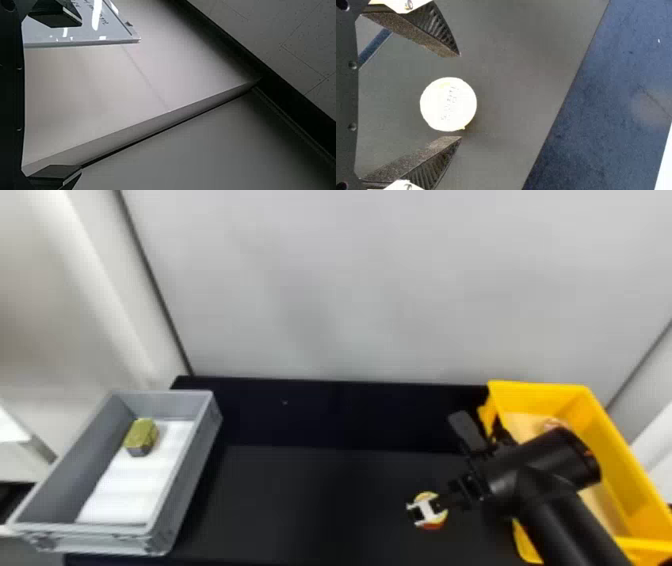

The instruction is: Pick up the round yellow can and place it in the yellow rectangular box

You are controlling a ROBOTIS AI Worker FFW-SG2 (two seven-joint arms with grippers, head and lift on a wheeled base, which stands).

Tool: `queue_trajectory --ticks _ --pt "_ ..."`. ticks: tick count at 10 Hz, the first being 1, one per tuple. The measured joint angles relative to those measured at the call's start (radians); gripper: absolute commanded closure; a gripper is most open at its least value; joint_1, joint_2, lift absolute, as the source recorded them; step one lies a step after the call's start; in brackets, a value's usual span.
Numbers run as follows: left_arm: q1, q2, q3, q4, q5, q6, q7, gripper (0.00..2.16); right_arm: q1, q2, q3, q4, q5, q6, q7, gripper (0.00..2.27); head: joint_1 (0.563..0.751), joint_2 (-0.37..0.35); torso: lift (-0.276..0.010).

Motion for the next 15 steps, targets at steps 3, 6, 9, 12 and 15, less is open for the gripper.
queue_trajectory --ticks 3,6,9,12,15 --pt "0.001 -0.003 -0.001 0.000 0.000 -0.005 0.000 0.00 -0.014 0.000 0.008 0.037 -0.005 -0.027 -0.004 0.00 0.694 0.054 -0.003" --pt "0.002 -0.003 -0.002 0.000 0.000 -0.006 0.000 0.00 -0.014 0.001 0.012 0.065 -0.006 -0.040 -0.008 0.00 0.694 0.054 -0.003" --pt "0.002 -0.003 -0.002 0.000 -0.002 -0.006 0.000 0.00 -0.014 0.001 0.013 0.077 -0.006 -0.048 -0.011 0.00 0.694 0.054 -0.003" --pt "0.003 -0.004 -0.004 0.000 -0.004 -0.006 0.000 0.00 -0.015 0.001 0.010 0.077 -0.005 -0.059 -0.010 0.34 0.694 0.054 -0.003" --pt "0.004 -0.004 -0.005 0.000 -0.005 -0.005 0.000 0.00 -0.020 0.002 0.008 0.076 0.002 -0.031 -0.006 0.77 0.694 0.054 -0.003"
